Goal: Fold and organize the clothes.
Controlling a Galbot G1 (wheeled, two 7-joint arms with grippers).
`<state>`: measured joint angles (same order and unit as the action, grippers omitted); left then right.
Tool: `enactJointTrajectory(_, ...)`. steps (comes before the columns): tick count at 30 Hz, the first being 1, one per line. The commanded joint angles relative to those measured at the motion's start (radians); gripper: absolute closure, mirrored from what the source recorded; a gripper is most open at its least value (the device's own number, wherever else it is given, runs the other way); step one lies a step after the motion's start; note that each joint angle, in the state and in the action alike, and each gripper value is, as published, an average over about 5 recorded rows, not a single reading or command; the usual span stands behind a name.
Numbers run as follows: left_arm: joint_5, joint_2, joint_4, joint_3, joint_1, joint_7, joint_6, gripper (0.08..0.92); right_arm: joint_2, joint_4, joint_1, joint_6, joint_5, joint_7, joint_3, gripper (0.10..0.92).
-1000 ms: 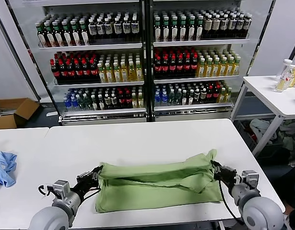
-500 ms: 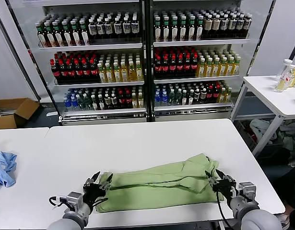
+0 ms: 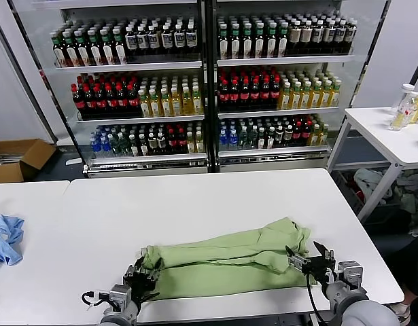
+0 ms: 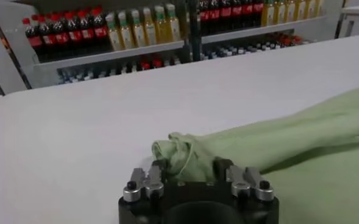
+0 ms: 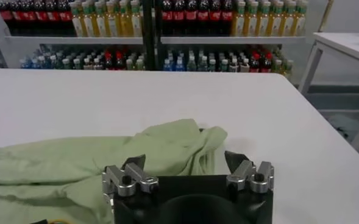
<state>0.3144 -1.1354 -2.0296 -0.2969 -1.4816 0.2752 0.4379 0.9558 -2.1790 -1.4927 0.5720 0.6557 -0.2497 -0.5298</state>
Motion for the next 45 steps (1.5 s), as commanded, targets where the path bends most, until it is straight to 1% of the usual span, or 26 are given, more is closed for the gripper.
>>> enactJointTrajectory(1,0.016,-0.023,0.015,0.009,-0.009,0.002,0.011,0.569,0.002,-0.004,-0.007,0.001,-0.008,-0.001,-0.002,0.203)
enactJointTrajectory(8,0.127,-0.009,0.012,-0.019,-0.009,-0.030,0.015,0.768,0.001,-0.009,-0.007,-0.002,-0.008,-0.004,-0.009,0.203)
enactJointTrajectory(11,0.166,0.002,0.005,-0.055,-0.009,-0.038,0.009,0.853,0.000,-0.010,-0.006,-0.005,-0.008,-0.005,-0.011,0.203)
enactJointTrajectory(13,0.195,0.019,0.001,-0.094,-0.009,-0.042,0.007,0.892,0.000,-0.010,-0.004,-0.007,-0.007,-0.006,-0.012,0.202)
enactJointTrajectory(16,0.235,0.058,0.004,-0.179,-0.011,-0.045,0.002,0.909,-0.002,-0.010,0.000,-0.010,-0.007,-0.005,-0.012,0.203)
enactJointTrajectory(19,0.261,0.106,0.019,-0.265,-0.015,-0.050,-0.007,0.909,-0.005,-0.007,0.008,-0.012,-0.006,-0.004,-0.011,0.203)
enactJointTrajectory(24,0.307,0.180,0.075,-0.416,-0.023,-0.065,-0.020,0.909,-0.010,0.006,0.037,-0.015,-0.006,0.000,0.003,0.202)
enactJointTrajectory(28,0.373,0.221,0.111,-0.530,-0.017,-0.073,-0.016,0.909,-0.018,0.011,0.058,-0.016,-0.003,0.000,0.014,0.203)
enactJointTrajectory(31,0.464,0.234,0.077,-0.573,-0.016,-0.077,-0.005,0.909,-0.026,0.013,0.067,-0.016,-0.001,0.000,0.016,0.203)
enactJointTrajectory(35,0.673,0.203,-0.059,-0.551,-0.015,-0.116,-0.019,0.909,-0.034,0.016,0.070,-0.022,-0.003,0.005,0.015,0.203)
enactJointTrajectory(39,0.842,0.137,-0.188,-0.434,-0.002,-0.136,-0.012,0.909,-0.039,0.018,0.069,-0.026,-0.006,0.007,0.018,0.203)
enactJointTrajectory(42,0.893,0.089,-0.231,-0.315,0.009,-0.134,-0.003,0.909,-0.041,0.023,0.075,-0.026,-0.006,0.005,0.024,0.203)
enactJointTrajectory(45,0.919,0.058,-0.226,-0.216,0.025,-0.129,-0.003,0.909,-0.044,0.029,0.085,-0.026,-0.006,0.004,0.033,0.202)
